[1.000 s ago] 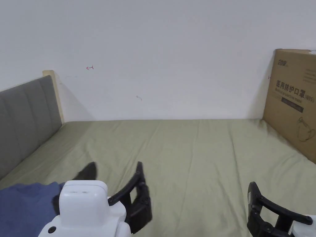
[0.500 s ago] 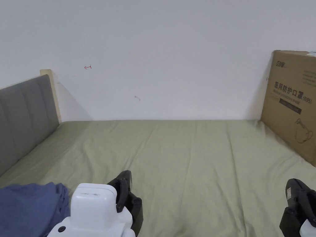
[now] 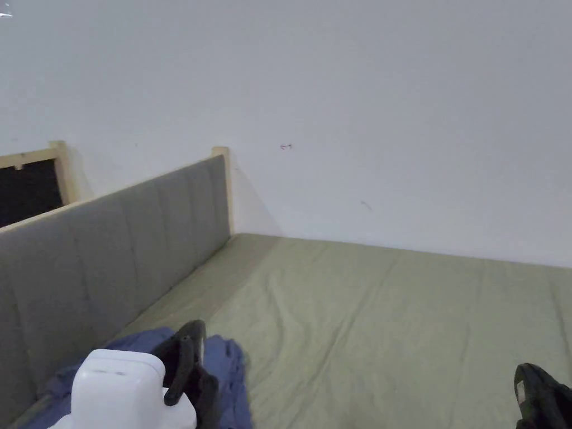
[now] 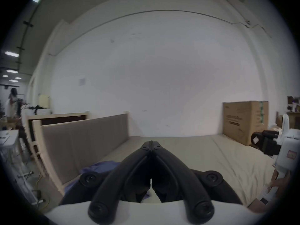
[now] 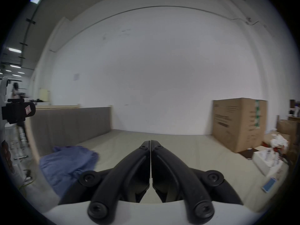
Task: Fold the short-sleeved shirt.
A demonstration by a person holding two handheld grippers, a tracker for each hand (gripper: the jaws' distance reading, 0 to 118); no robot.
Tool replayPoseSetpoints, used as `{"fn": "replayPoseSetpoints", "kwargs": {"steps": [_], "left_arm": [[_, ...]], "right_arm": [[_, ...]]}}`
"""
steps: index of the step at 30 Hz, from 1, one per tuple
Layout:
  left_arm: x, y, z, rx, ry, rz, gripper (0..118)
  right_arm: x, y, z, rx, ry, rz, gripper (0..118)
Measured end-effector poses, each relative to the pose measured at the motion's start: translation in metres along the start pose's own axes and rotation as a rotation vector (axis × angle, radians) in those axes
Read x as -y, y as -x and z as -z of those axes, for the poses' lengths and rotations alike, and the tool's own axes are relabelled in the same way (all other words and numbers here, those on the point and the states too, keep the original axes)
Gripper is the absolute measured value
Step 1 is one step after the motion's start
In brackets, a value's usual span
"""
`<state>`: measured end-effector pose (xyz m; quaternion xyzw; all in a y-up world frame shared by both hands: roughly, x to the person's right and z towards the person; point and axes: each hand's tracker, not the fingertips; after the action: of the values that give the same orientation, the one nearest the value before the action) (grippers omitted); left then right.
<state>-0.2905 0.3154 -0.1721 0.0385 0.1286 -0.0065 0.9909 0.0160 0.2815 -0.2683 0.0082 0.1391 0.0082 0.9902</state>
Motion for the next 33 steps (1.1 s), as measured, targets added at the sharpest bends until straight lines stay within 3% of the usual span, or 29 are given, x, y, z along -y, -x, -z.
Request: {"fn": "replayPoseSetpoints", "kwargs": {"steps": [2, 5, 7, 12, 13, 16, 17, 19, 20, 21, 22, 23, 28, 30, 32, 33], "left_arm": [[0.004, 0.029, -0.015, -0.083, 0.015, -0.03, 0], [0.01, 0.052, -0.024, -0.159, 0.059, -0.082, 0], [0.013, 0.06, -0.024, -0.154, 0.059, -0.145, 0], [-0.02, 0.074, 0.018, -0.124, 0.003, -0.155, 0], [-0.03, 0.083, 0.048, -0.04, 0.066, -0.155, 0], [-0.018, 0.105, 0.166, 0.199, 0.581, -0.207, 0], [0.004, 0.111, 0.203, 0.238, 0.744, -0.249, 0], [0.057, 0.114, 0.255, 0.24, 0.901, -0.294, 0], [0.083, 0.113, 0.276, 0.216, 0.967, -0.272, 13], [0.106, 0.111, 0.293, 0.189, 1.031, -0.254, 42], [0.131, 0.107, 0.305, 0.169, 1.082, -0.215, 78], [0.153, 0.103, 0.318, 0.145, 1.132, -0.162, 89], [0.229, 0.095, 0.358, 0.135, 1.302, -0.148, 88], [0.247, 0.09, 0.369, 0.136, 1.315, -0.134, 98], [0.271, 0.087, 0.374, 0.142, 1.385, -0.096, 118], [0.28, 0.087, 0.372, 0.179, 1.376, -0.077, 118]], "right_arm": [[-0.002, 0.027, 0.013, -0.092, 0.001, -0.012, 1], [-0.003, 0.051, 0.024, -0.139, -0.014, -0.007, 1], [-0.005, 0.055, 0.027, -0.149, -0.01, 0.023, 1], [-0.009, 0.038, 0.03, -0.167, 0.026, 0.047, 1], [-0.009, 0.032, 0.031, -0.158, 0.047, 0.034, 1], [-0.003, 0.018, 0.037, -0.095, 0.138, -0.017, 1], [0.001, 0.012, 0.041, -0.082, 0.162, -0.007, 1], [0.01, 0.001, 0.047, -0.065, 0.203, 0.024, 1], [0.014, -0.004, 0.051, -0.057, 0.222, 0.037, 1], [0.019, -0.008, 0.056, -0.046, 0.243, 0.045, 1], [0.023, -0.013, 0.06, -0.034, 0.267, 0.051, 1], [0.027, -0.017, 0.064, -0.027, 0.289, 0.058, 1], [0.047, -0.034, 0.078, -0.005, 0.367, 0.069, 1], [0.055, -0.037, 0.083, 0.002, 0.395, 0.071, 1], [0.064, -0.038, 0.088, -0.003, 0.428, 0.086, 1], [0.067, -0.039, 0.09, -0.009, 0.445, 0.096, 1]]}}
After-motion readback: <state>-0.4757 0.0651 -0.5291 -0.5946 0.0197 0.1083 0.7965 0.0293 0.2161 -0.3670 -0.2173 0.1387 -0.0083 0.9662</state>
